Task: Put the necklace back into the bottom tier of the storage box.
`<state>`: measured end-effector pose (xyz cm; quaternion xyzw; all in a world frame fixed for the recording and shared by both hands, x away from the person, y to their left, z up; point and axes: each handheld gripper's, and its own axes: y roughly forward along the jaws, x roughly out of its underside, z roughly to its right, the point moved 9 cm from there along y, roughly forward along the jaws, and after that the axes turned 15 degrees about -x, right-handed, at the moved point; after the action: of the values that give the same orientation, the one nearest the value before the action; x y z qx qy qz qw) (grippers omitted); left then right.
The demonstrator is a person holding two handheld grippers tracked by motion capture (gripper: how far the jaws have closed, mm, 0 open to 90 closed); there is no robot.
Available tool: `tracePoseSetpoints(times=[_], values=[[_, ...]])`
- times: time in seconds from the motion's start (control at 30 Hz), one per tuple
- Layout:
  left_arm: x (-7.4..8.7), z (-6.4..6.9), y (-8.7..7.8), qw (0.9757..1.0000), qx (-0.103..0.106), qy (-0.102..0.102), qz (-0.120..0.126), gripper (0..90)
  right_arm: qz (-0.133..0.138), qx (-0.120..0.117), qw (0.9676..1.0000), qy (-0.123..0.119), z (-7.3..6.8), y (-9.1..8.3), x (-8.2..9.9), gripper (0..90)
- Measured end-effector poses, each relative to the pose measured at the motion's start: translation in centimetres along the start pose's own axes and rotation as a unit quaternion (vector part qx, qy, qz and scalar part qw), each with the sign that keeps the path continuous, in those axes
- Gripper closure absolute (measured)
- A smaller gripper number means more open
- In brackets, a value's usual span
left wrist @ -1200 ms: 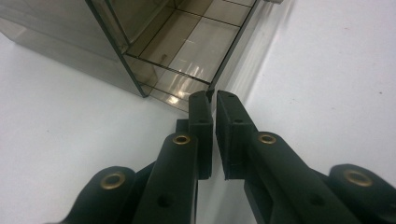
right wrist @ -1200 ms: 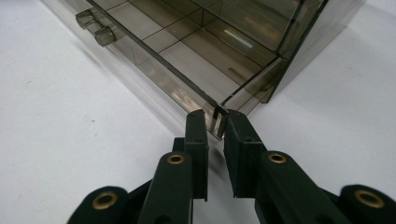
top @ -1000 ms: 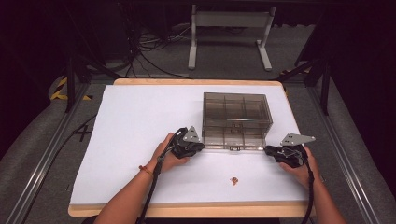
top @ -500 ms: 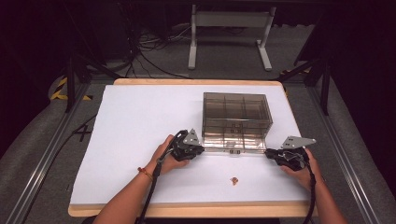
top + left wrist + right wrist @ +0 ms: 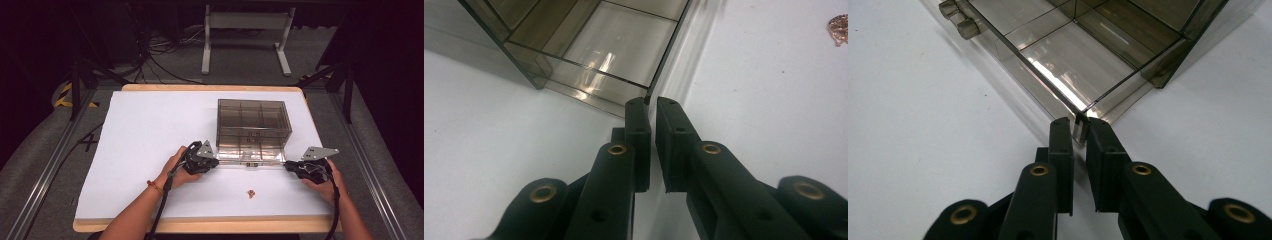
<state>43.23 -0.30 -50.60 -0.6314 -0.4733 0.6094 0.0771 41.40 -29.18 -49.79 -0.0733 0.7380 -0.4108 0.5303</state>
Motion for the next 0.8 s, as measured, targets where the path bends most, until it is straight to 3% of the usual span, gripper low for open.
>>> tracePoseSetpoints(times=[0.8], values=[[0.37, 0.52, -0.16, 0.9998, 0.009, 0.01, -0.011, 84.0, -0.018, -0.009, 0.9998, -0.002, -0.68, -0.21, 0.2, 82.3]])
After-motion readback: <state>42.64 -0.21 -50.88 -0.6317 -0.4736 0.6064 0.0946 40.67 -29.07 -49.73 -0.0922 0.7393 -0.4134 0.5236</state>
